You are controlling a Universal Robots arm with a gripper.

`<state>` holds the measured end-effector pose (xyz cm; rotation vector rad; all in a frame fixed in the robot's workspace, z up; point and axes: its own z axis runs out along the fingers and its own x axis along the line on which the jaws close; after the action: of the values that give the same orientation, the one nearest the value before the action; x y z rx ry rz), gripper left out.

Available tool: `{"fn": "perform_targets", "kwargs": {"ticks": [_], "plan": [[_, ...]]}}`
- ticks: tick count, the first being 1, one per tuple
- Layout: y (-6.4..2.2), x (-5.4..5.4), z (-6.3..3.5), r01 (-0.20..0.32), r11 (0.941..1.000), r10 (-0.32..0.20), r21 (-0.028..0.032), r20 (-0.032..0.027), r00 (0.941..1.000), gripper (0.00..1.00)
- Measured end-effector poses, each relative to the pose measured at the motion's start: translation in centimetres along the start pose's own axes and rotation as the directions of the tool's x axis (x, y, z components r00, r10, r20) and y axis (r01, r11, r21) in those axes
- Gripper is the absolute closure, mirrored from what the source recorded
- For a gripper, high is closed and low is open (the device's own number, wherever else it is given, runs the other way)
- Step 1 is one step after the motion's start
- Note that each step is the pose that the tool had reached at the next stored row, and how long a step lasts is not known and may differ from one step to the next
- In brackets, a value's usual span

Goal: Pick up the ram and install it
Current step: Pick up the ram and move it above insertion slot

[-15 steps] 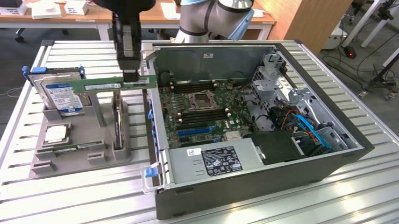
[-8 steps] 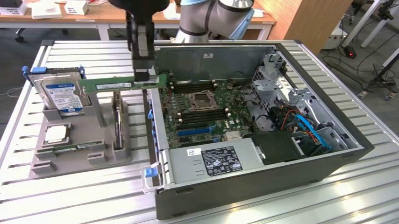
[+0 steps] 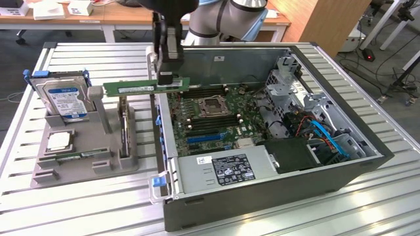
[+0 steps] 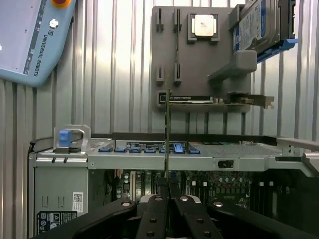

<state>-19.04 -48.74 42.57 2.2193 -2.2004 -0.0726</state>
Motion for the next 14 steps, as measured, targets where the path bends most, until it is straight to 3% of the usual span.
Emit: {"fn": "perform_targets", "kwargs": {"ticks": [14], "plan": [[-4.42, 0.0, -0.19, 0.0, 1.0, 0.0, 0.0, 0.0001, 1.0, 0.89]]}}
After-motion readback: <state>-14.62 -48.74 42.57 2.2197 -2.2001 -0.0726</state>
